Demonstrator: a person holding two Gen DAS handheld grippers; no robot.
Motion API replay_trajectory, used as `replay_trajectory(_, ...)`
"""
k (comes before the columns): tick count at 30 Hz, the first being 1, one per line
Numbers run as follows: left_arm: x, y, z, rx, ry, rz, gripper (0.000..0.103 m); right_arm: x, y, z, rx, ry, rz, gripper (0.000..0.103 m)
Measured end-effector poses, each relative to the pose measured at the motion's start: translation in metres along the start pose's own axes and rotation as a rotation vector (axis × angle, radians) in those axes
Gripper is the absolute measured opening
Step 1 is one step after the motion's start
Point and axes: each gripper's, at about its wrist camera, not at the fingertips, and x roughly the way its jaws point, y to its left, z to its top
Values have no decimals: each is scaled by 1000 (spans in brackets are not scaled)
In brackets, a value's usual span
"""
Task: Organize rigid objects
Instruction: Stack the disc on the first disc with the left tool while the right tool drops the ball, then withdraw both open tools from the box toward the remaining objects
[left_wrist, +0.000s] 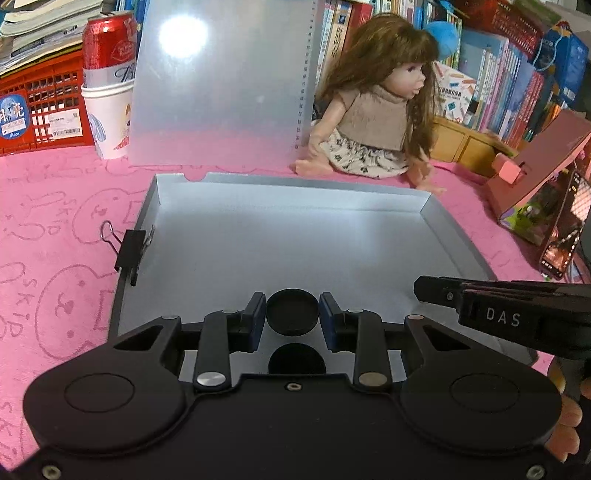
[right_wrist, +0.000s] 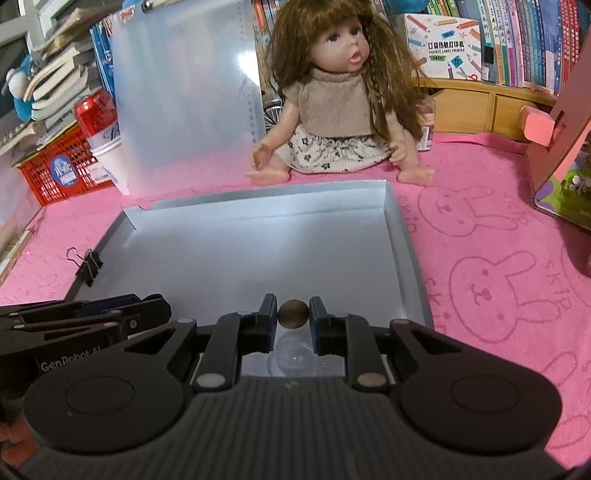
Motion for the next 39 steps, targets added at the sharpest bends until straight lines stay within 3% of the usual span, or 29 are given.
replay_trajectory(7,3,0,-5,11,9,1,30,3,-4,-2,11,8,3,29)
replay_trajectory(9,0,1,-5,8,8,-9,31,0,-6,-3,19,2,2,41)
replay_trajectory(10,-1,0,-5,10,4,-12,33,-2,-7,-3,23,-4,6,46)
replay_trajectory(12,-6,-1,-6,19,-5,-16,44,-6,-9,-3,27,-16,11,47)
replay_trajectory(21,-38,-5,-15,55,-66,-29,65,-41,-14,-12,-12,-88,11,67)
replay_trajectory(29,-72,-2,-29,61,-115,-53,74,-77,-14,-30,-73,-155,16,84)
replay_trajectory(39,-111,-2,-57,75,-140,-87,77,-111,-12,-58,-105,-195,46,88)
